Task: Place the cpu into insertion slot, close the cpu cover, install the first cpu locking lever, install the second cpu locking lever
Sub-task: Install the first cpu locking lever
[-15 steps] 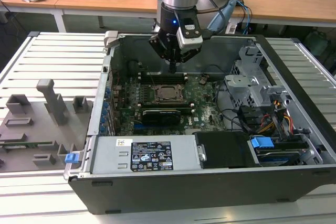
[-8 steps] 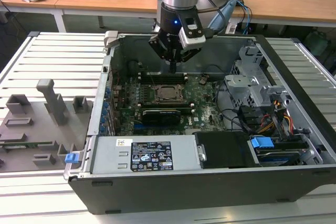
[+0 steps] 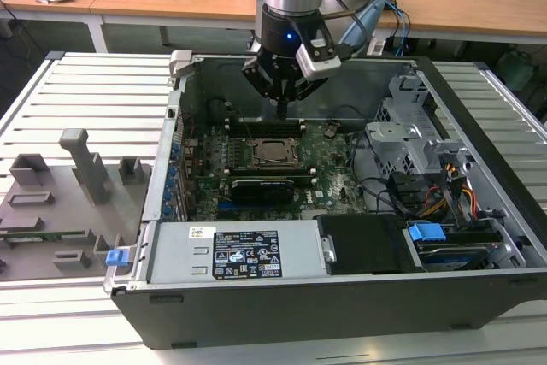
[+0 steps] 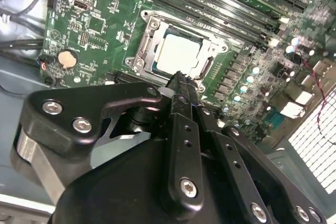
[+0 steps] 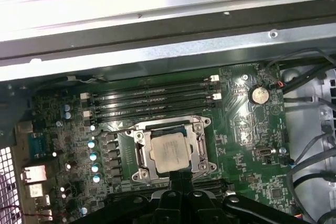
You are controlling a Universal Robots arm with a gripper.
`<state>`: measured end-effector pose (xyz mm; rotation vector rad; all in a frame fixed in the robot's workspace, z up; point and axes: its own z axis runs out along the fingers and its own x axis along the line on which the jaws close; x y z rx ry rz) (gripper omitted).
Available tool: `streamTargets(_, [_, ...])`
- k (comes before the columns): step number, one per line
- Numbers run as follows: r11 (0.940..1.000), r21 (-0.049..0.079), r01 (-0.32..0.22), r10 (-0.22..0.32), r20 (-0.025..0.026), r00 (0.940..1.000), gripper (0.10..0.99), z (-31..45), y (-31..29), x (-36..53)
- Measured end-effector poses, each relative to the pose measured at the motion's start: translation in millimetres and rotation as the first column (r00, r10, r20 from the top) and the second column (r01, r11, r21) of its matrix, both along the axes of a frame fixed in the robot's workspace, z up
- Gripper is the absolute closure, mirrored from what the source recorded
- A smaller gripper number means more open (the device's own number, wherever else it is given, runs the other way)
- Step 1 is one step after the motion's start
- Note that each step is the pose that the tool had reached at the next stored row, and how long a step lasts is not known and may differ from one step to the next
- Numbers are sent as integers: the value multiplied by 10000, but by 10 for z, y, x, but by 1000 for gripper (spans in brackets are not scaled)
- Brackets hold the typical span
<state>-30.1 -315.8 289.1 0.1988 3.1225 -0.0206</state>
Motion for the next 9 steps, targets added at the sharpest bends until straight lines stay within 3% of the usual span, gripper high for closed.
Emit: streamTargets(9, [9945, 0, -1049, 1049, -1, 9945, 980, 0, 0, 0])
